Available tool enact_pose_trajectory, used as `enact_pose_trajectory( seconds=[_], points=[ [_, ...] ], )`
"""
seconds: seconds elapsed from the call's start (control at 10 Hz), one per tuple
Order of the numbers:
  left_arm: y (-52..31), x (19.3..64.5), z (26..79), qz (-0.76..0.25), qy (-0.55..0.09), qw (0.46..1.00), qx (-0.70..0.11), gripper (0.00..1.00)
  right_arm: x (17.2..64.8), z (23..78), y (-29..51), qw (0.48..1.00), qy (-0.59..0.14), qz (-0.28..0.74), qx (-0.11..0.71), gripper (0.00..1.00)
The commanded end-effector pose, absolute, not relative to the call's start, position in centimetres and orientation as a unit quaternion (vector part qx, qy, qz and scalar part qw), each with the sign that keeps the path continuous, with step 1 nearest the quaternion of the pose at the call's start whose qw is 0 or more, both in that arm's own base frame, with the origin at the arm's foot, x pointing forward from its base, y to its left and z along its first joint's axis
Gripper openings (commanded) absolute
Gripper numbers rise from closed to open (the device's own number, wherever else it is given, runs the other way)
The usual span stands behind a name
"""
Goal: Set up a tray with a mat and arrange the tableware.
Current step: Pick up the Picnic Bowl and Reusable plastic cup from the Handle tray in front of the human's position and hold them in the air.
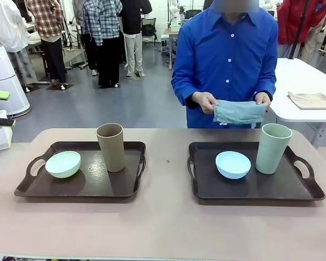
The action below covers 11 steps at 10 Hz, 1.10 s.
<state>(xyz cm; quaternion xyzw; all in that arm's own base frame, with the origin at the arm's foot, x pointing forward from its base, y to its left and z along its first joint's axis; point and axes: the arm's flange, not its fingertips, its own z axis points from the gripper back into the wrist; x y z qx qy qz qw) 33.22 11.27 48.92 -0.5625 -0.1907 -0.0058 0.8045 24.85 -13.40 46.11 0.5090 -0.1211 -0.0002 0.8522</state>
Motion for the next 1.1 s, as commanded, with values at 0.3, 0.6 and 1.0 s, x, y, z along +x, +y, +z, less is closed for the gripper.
enact_pose_trajectory(
  seconds=[0.3,0.6,1.0],
  points=[
    [2.9,32.2,59.7,-0.192,-0.262,0.891,-0.317,1.00,25.5,50.0,-14.9,0.895,-0.235,0.152,0.348,1.00],
    [-5.5,34.7,62.1,-0.273,-0.188,0.922,-0.201,1.00,29.3,50.6,-13.6,0.889,-0.321,0.193,0.265,1.00],
    [-19.6,33.9,64.3,-0.319,-0.181,0.926,-0.088,1.00,33.1,49.4,-11.6,0.914,-0.322,0.221,0.108,1.00]
  ],
)
